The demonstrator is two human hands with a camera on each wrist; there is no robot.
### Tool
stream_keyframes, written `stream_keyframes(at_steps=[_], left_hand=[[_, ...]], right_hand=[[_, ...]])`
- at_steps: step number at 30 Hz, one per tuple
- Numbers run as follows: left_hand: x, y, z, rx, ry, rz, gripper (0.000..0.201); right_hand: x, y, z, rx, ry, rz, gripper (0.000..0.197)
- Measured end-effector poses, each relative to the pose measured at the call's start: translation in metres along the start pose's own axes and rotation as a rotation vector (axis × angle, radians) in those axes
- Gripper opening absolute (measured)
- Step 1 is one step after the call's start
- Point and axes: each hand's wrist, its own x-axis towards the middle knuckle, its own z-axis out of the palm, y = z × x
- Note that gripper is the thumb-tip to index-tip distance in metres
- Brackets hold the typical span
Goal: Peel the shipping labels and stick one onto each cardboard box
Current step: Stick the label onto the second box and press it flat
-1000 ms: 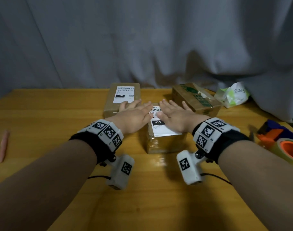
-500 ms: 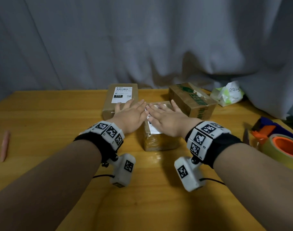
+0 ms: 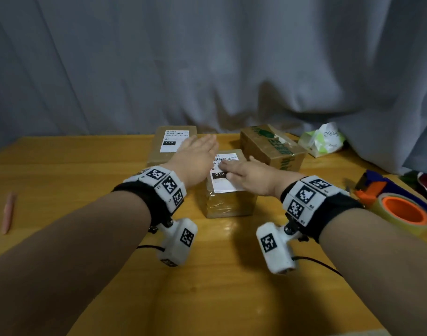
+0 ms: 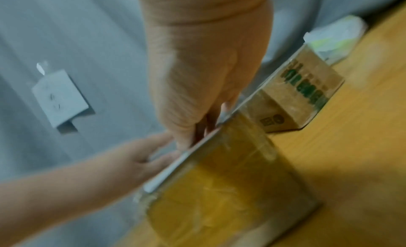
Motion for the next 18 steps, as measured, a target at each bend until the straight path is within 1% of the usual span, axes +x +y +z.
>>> stream_keyframes(at_steps=[1, 2, 4, 6, 7, 8, 11, 14, 18], left_hand=[[0.0, 0.005, 0.0, 0.029, 0.019, 0.058, 0.047], [-0.002, 0.01, 0.0, 0.034, 0.012, 0.084, 0.044], [-0.006, 0.014, 0.0, -0.009, -0.042, 0.068, 0.039], [-0.006, 0.012, 0.004, -0.09, -0.068, 0.058, 0.034], [-0.006, 0.009, 0.007, -0.138, -0.084, 0.062, 0.038], [-0.007, 0.005, 0.008, -0.186, -0.121, 0.064, 0.046], [-0.015, -0.007, 0.008, -0.273, -0.222, 0.086, 0.069], [-0.018, -0.01, 0.005, -0.259, -0.269, 0.082, 0.076], [-0.011, -0.011, 0.001, -0.157, -0.33, 0.061, 0.091]], right_hand=[[0.002, 0.002, 0.003, -0.069, 0.005, 0.011, 0.048], [0.004, 0.002, 0.006, -0.103, 0.009, 0.029, 0.049], [0.008, 0.0, 0.013, -0.113, 0.027, 0.072, 0.05], [0.011, -0.003, 0.016, -0.121, 0.053, 0.139, 0.051], [0.011, -0.004, 0.017, -0.135, 0.059, 0.169, 0.052], [0.012, -0.004, 0.017, -0.155, 0.055, 0.187, 0.052], [0.008, -0.001, 0.014, -0.207, -0.014, 0.175, 0.051], [-0.002, 0.007, 0.009, -0.206, -0.056, 0.159, 0.051], [-0.005, 0.005, 0.006, -0.251, -0.027, 0.136, 0.053]])
